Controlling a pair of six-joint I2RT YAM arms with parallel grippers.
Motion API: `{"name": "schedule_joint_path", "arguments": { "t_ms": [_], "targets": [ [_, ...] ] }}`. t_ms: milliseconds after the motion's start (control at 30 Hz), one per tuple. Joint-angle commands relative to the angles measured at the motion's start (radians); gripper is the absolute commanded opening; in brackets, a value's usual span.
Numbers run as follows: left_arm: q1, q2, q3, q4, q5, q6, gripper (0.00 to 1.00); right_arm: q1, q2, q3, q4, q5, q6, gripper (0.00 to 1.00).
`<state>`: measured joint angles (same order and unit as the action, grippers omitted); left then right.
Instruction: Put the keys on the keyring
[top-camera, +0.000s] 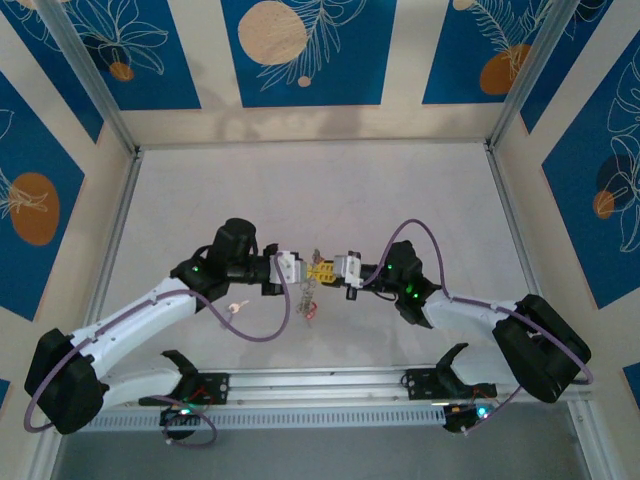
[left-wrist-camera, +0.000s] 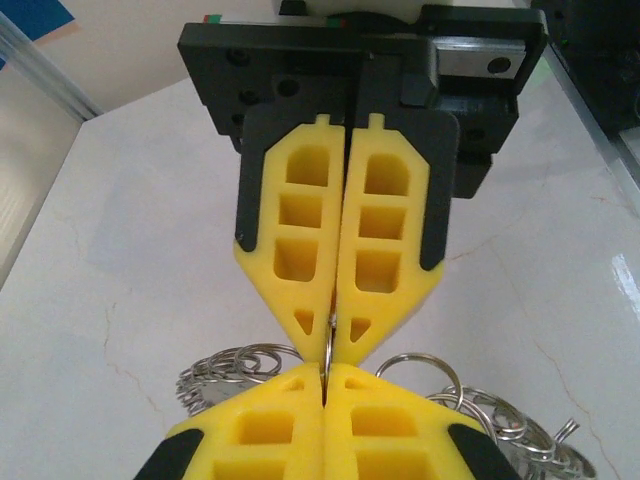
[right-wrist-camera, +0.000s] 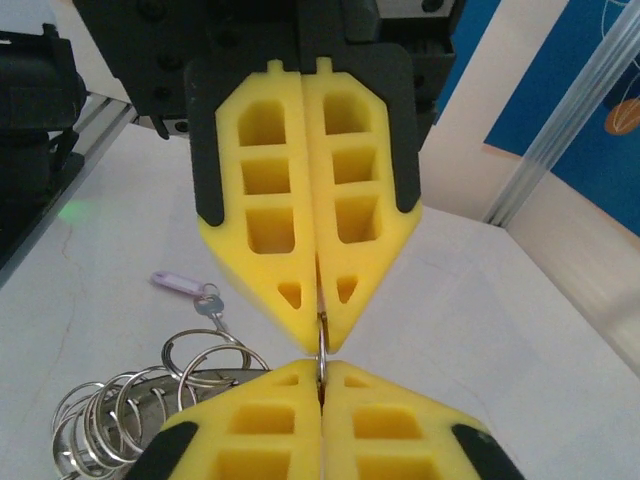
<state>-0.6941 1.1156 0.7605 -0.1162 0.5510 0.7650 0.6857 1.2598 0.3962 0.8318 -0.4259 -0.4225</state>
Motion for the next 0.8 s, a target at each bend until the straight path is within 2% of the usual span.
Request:
{"name": "schedule_joint_path", "arguments": {
  "t_ms": [0, 67, 100, 133, 167, 300, 533, 767],
  "targets": [
    [-0.005, -0.022, -0.007, 0.050, 0.039, -0.007, 0.00, 0.000, -0.002, -0.013, 0.041, 0.009, 0.004, 0.00],
    [-0.005, -0.020, -0.006, 0.042, 0.019, -0.005, 0.00, 0.000, -0.006, -0.014, 0.048, 0.009, 0.003, 0.00],
    [-0.005, -0.018, -0.003, 0.028, 0.003, 0.003, 0.07, 0.000, -0.007, -0.014, 0.047, 0.014, 0.002, 0.00],
    [-0.005, -0.014, 0.001, 0.008, -0.006, 0.012, 0.21, 0.000, -0.011, -0.014, 0.043, 0.014, -0.001, 0.00],
    [-0.005, -0.007, 0.010, -0.020, -0.012, 0.028, 0.26, 0.001, -0.015, -0.012, 0.032, 0.015, -0.008, 0.00],
    [-0.005, 0.022, 0.041, -0.096, -0.031, 0.059, 0.28, 0.011, -0.029, 0.005, -0.034, 0.019, -0.043, 0.00],
    [-0.006, 0.037, 0.046, -0.080, -0.048, 0.058, 0.28, 0.030, -0.024, 0.029, -0.075, 0.046, -0.071, 0.00],
    [-0.008, 0.046, 0.047, -0.060, -0.029, 0.051, 0.21, 0.044, -0.014, 0.039, -0.076, 0.063, -0.073, 0.00]
  ]
}}
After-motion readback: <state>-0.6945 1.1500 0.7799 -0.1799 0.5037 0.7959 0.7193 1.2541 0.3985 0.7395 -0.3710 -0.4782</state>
